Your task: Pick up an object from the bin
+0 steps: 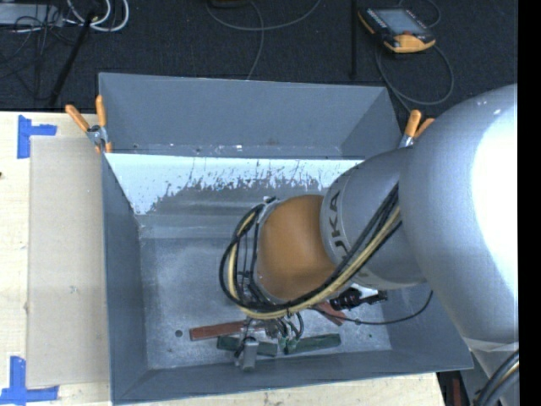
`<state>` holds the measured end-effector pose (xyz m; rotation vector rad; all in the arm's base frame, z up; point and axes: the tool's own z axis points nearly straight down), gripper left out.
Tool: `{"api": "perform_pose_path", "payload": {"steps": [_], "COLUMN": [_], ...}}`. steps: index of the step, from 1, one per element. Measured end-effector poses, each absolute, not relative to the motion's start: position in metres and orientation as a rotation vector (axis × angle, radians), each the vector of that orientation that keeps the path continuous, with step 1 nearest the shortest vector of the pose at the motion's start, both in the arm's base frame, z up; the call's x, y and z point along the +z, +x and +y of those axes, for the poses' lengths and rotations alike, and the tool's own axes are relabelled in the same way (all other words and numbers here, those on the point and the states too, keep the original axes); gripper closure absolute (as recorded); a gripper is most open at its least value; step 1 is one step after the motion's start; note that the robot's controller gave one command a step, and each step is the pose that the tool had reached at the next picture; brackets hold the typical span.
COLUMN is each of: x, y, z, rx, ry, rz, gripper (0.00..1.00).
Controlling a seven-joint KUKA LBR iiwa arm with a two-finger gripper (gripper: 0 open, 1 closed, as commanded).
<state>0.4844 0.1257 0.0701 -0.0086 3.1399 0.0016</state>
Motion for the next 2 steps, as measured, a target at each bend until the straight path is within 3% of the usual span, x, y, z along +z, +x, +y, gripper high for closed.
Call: {"api": "perform_pose_path", "payload": {"steps": [1, 2], "x": [0.07, 0.213], "y": [0.484, 0.477], "z": [0.126, 0.103], "rx": [0.001, 0.003], "ry": [-0.007, -0.034], "rz": [3.142, 3.135], "gripper": [1.0, 1.0]}}
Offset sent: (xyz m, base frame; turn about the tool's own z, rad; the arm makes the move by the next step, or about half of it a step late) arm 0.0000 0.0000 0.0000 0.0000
